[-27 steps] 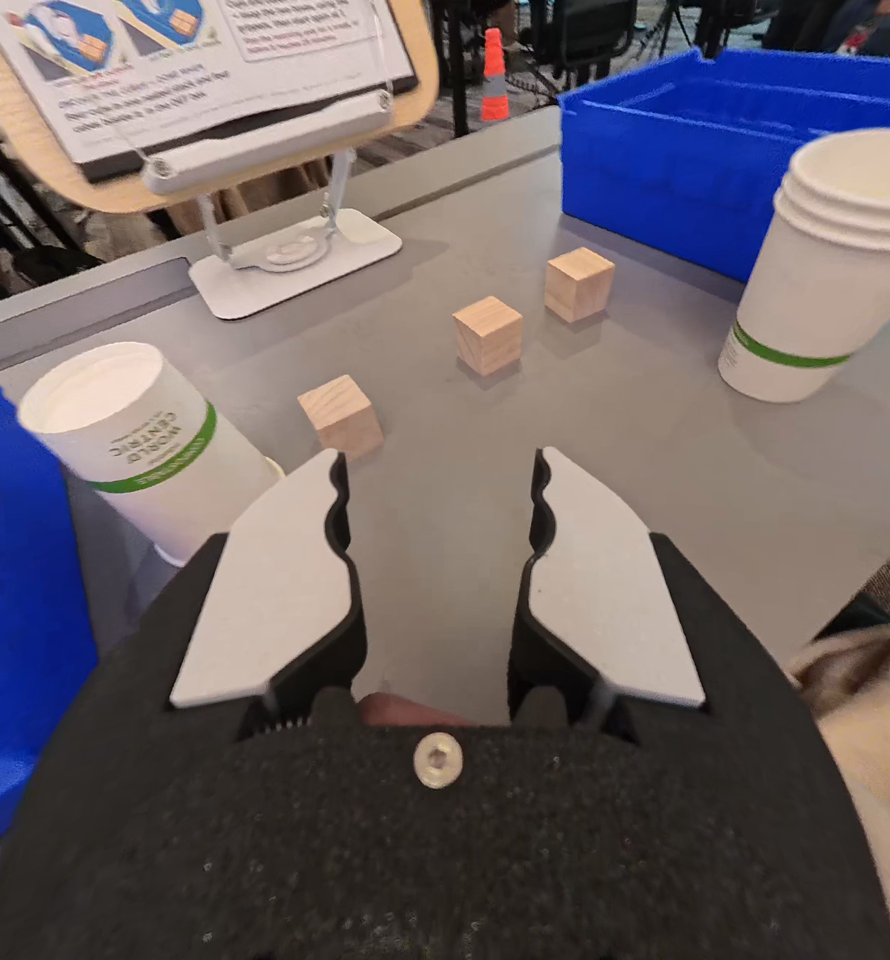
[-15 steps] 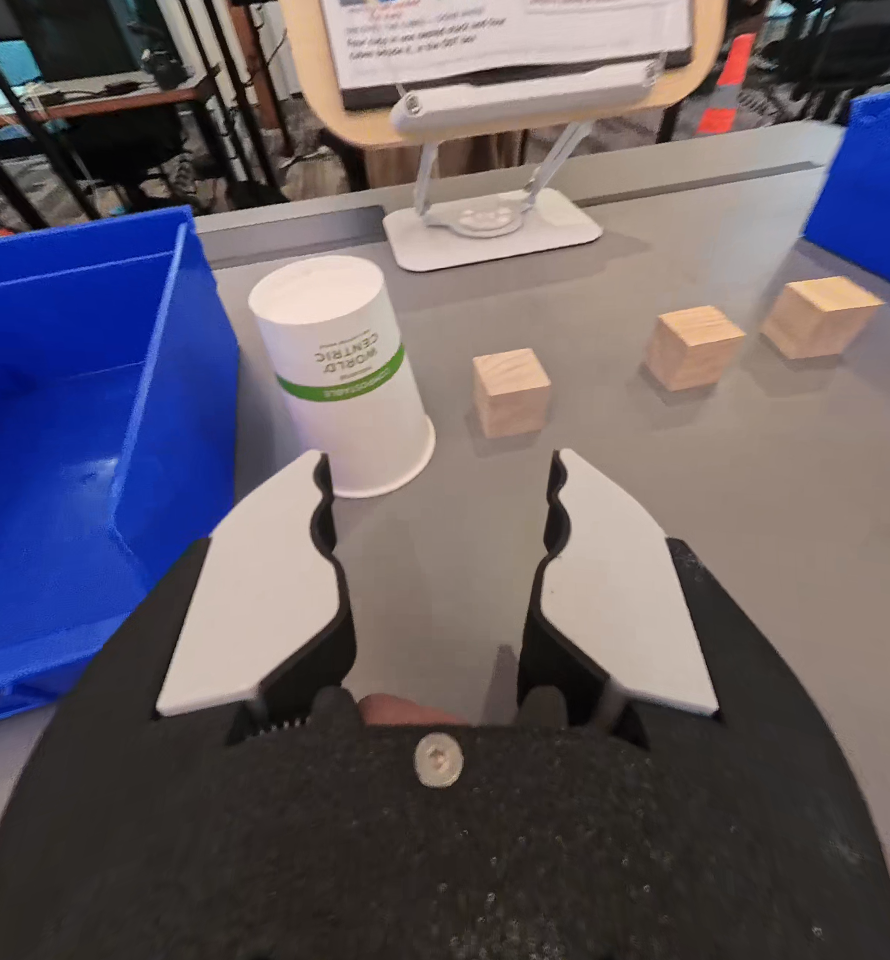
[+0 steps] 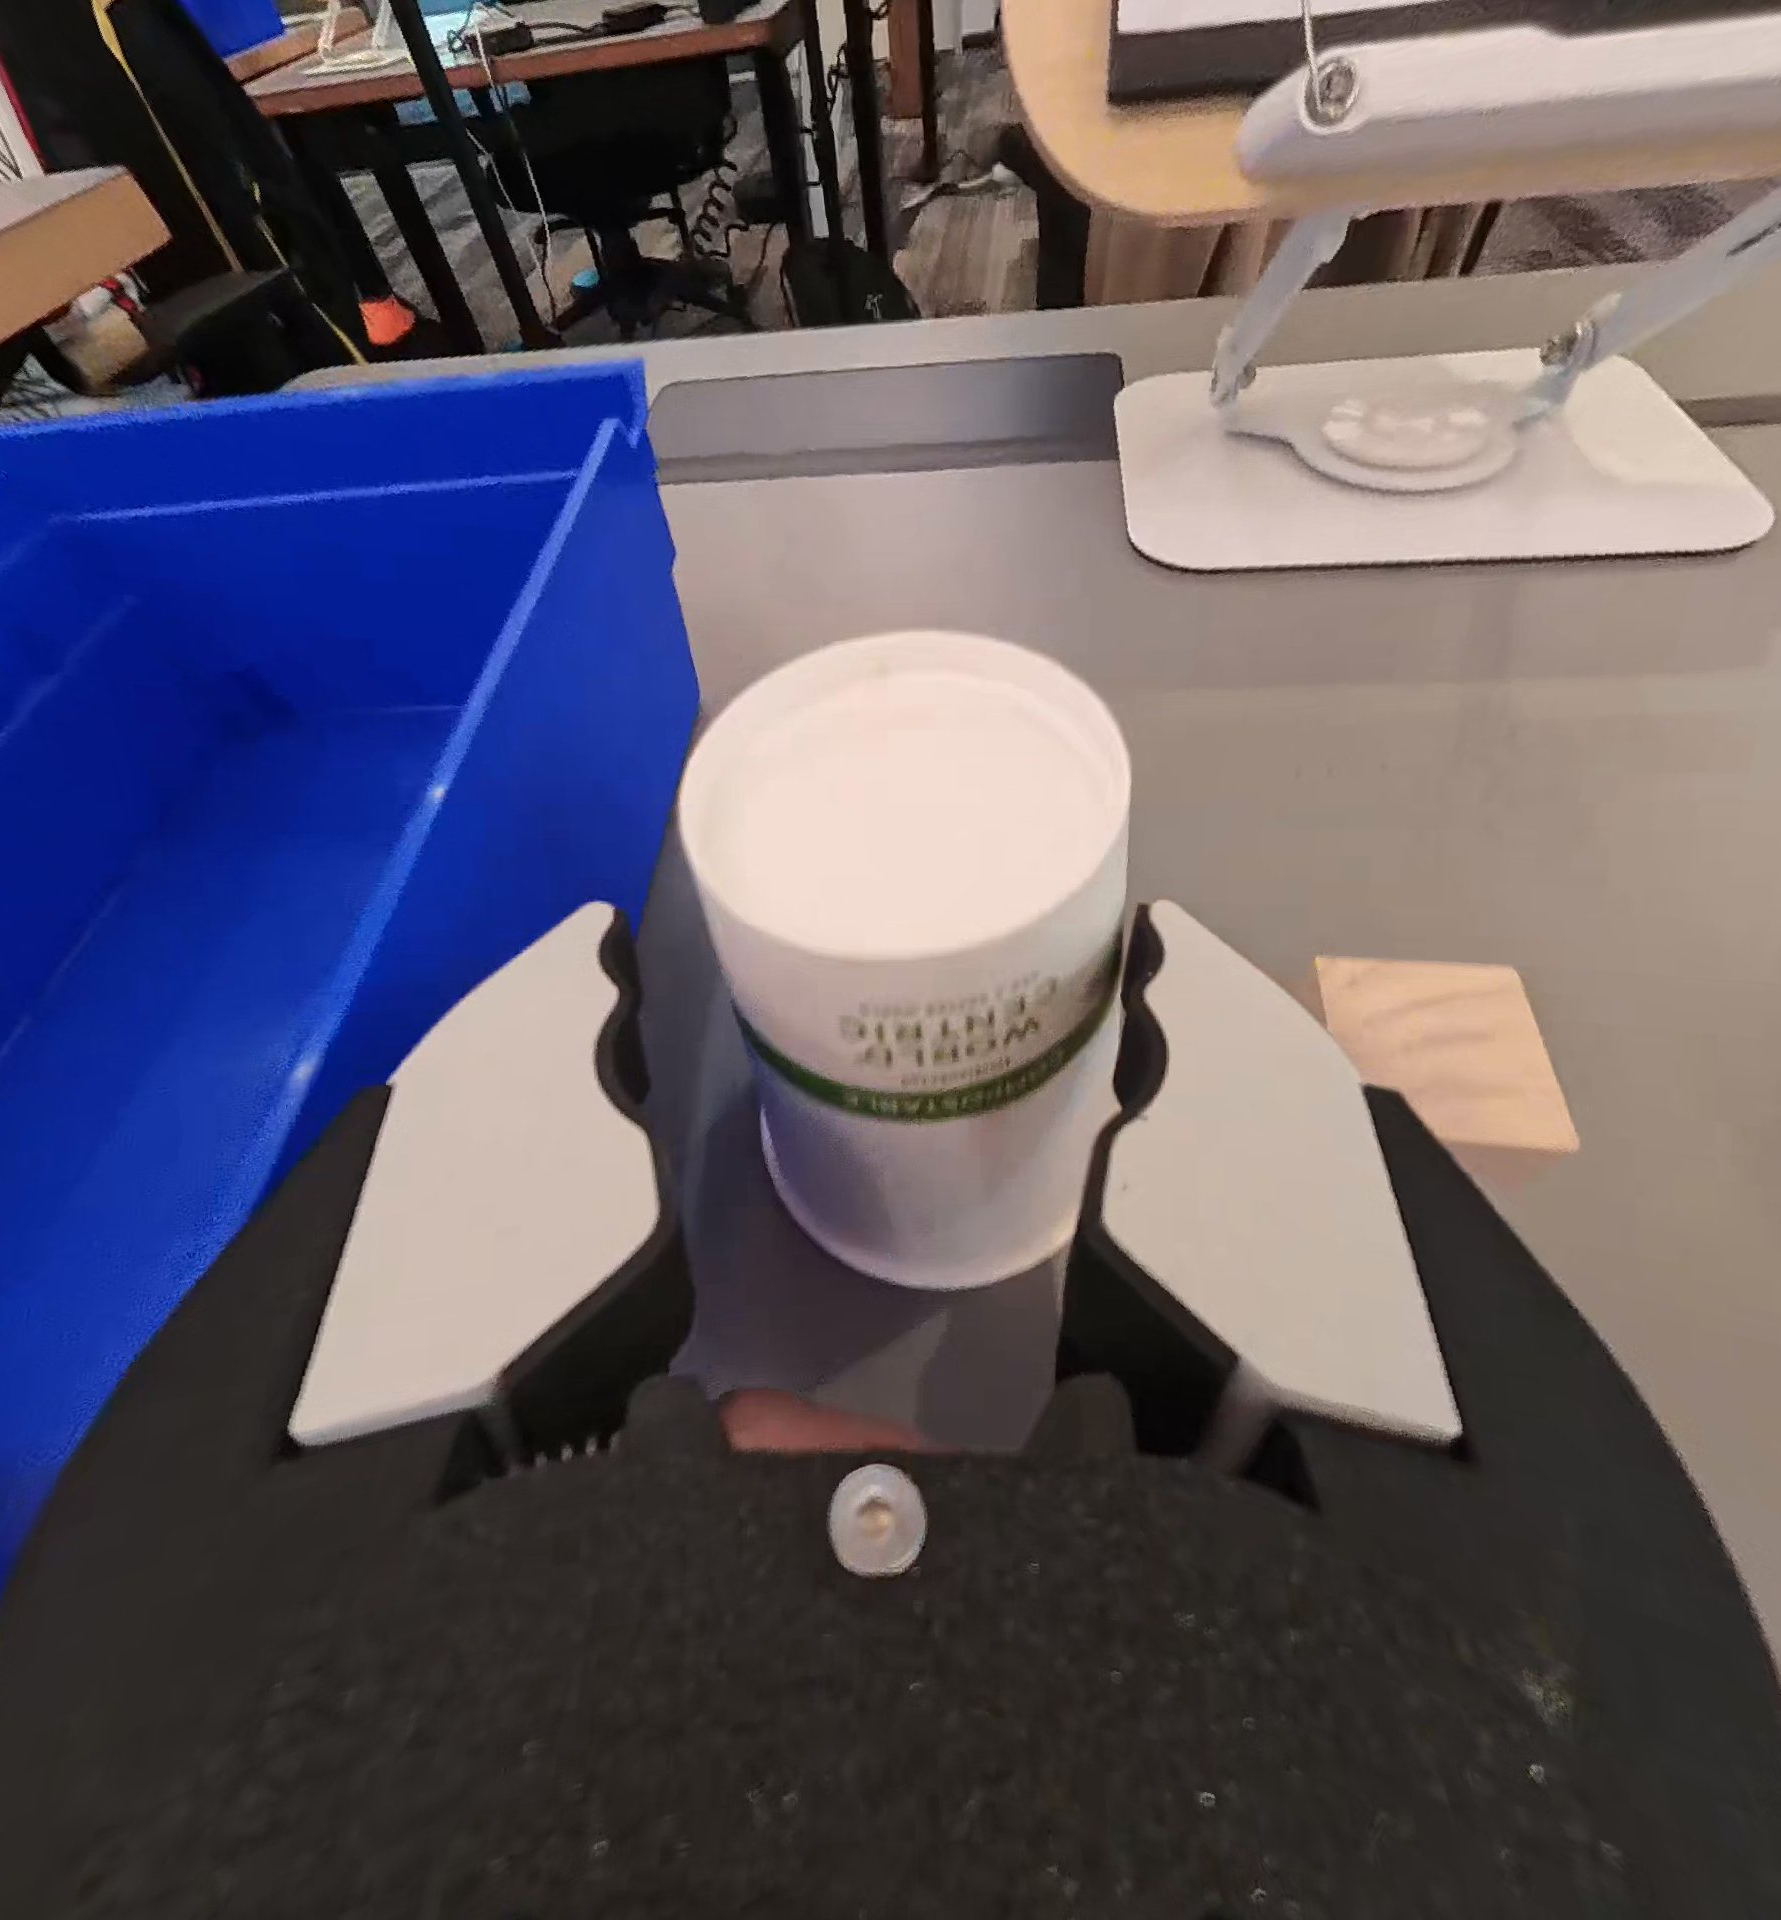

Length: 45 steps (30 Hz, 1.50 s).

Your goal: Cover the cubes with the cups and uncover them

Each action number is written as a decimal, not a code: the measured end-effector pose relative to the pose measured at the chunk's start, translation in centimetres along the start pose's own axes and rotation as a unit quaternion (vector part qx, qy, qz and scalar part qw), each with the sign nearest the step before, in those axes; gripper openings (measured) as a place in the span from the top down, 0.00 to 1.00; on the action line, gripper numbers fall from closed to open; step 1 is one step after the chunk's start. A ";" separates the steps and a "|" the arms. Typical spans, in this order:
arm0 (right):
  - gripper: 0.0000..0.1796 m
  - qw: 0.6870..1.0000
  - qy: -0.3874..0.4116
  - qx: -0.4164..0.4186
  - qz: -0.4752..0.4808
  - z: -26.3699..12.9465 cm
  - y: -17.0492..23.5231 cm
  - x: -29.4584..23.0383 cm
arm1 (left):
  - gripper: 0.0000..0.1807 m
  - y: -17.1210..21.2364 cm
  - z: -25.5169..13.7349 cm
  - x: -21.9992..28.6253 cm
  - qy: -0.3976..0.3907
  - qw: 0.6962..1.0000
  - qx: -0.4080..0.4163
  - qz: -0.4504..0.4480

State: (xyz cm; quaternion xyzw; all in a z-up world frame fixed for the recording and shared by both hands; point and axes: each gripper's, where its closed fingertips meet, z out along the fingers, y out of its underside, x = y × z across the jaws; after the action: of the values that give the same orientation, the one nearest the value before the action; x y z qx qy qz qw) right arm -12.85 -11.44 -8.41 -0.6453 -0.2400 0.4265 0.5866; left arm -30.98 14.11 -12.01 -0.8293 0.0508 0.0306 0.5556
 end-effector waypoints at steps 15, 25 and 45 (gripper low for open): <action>0.67 1.000 0.014 0.002 0.010 -0.4 -0.2 1.3 | 0.56 -6.4 -3.8 0.4 0.097 0.993 0.063 0.026; 0.68 0.999 0.022 0.028 0.025 -0.4 -1.2 1.6 | 0.56 -5.1 -12.5 4.5 0.405 0.904 0.125 -0.055; 1.00 0.811 -0.280 0.198 0.474 2.8 -9.9 -3.5 | 0.56 -8.2 -25.7 14.2 0.704 0.675 0.196 -0.096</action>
State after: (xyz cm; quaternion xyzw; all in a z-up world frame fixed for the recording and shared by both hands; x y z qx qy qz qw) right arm -15.13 -10.76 2.20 -0.4018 0.0315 0.8522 0.3337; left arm -16.07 -7.23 3.77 -0.4777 0.3517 -0.6268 0.5052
